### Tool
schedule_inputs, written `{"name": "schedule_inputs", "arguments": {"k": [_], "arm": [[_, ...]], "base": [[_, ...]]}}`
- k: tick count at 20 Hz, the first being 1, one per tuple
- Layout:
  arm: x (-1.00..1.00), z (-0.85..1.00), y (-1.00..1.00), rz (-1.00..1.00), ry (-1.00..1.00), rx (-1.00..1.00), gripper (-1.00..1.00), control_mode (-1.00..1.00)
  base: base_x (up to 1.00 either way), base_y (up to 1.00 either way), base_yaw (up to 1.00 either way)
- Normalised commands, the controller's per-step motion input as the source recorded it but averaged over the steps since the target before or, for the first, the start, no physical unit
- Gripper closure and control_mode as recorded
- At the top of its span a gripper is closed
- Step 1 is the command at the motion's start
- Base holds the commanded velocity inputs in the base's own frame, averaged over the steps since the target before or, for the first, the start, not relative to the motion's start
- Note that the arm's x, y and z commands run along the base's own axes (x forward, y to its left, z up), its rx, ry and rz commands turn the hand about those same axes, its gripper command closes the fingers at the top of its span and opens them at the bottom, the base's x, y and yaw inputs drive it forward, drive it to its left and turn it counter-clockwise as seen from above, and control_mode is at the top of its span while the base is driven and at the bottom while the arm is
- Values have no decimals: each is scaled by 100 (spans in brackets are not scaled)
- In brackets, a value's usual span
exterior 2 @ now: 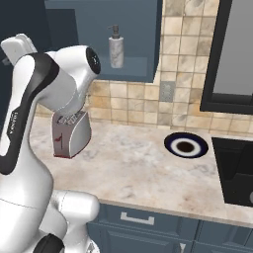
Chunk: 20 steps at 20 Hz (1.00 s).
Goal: Open the cabinet. Pick the soap dispenser and place it next to the sink. Then close the cabinet.
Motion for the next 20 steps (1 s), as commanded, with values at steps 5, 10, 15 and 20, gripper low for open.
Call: {"name": "schedule_inputs", "arguments": {"k": [5,10,15,20], "arm": [[-3,-1,74,0,-6,0,-100,-100],[0,-2,20,0,-2,0,-100,-100],[0,-2,-32,0,-9,0,-100,-100],[0,0,-48,0,-6,-12,-100,-100]], "base": [[0,0,0],[0,0,0],[0,0,0],[0,0,0]]}}
